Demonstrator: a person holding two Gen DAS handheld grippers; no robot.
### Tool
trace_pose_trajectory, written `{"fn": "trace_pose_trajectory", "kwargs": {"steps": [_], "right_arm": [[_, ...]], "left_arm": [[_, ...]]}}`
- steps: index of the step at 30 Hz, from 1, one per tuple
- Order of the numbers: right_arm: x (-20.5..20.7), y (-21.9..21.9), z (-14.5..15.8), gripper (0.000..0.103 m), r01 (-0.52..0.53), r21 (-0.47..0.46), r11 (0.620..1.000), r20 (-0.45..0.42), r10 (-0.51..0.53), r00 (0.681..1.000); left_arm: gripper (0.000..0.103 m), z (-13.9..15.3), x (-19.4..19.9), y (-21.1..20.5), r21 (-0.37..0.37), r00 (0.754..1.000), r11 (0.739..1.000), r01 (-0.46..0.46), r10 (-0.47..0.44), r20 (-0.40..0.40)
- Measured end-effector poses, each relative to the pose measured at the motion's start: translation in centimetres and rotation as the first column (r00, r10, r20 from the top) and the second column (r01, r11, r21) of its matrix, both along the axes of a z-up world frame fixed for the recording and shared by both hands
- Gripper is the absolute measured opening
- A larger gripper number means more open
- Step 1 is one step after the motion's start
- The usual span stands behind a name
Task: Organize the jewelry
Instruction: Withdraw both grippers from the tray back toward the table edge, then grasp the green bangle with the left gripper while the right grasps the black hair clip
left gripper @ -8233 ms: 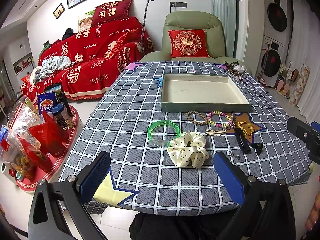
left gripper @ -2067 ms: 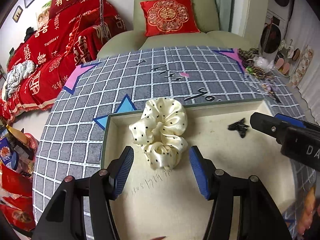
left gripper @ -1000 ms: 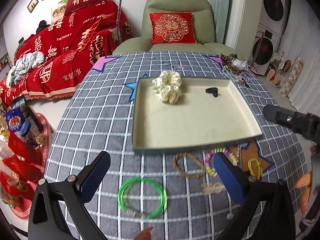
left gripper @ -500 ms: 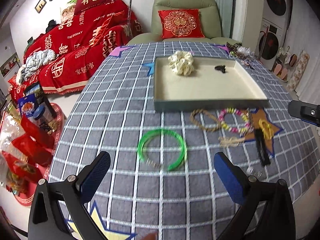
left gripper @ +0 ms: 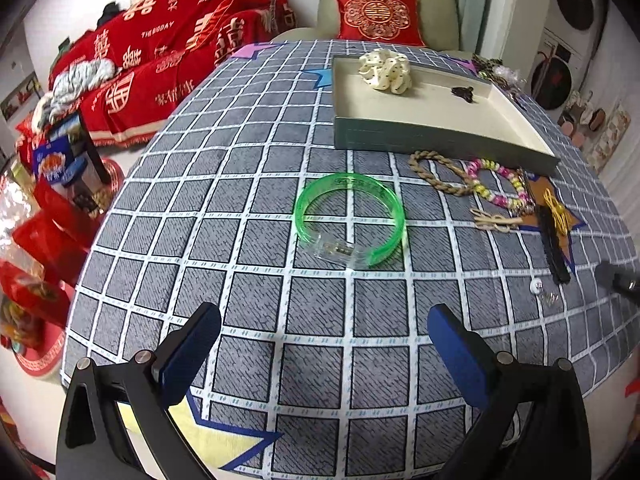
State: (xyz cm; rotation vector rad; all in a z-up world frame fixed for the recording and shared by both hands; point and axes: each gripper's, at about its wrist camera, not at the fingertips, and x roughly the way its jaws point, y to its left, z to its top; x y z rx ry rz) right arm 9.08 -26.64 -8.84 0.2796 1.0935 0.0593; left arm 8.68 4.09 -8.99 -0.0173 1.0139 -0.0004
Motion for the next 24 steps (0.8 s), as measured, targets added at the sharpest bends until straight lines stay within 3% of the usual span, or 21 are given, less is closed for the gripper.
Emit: {"fn": "trace_pose_trajectory", "kwargs": {"steps": [5,24], "right_arm": [[0.3,-0.3,-1.0,0.103,0.031,-0.013,0.999,-0.019,-0.031,0.999],[3.8,1.7,-2.1,0.099,0.013,-0.070,0.997,-0.033,-0.015,0.999]], "left_arm": [[0.103,-0.2,1.6,0.6,-0.044,1.000,0.999,-0.016,0.015,-0.015],[0.103,-0.9,6.5,-0.4,-0.014,0.999,1.000,0.027,-0.028,-0.016]]}}
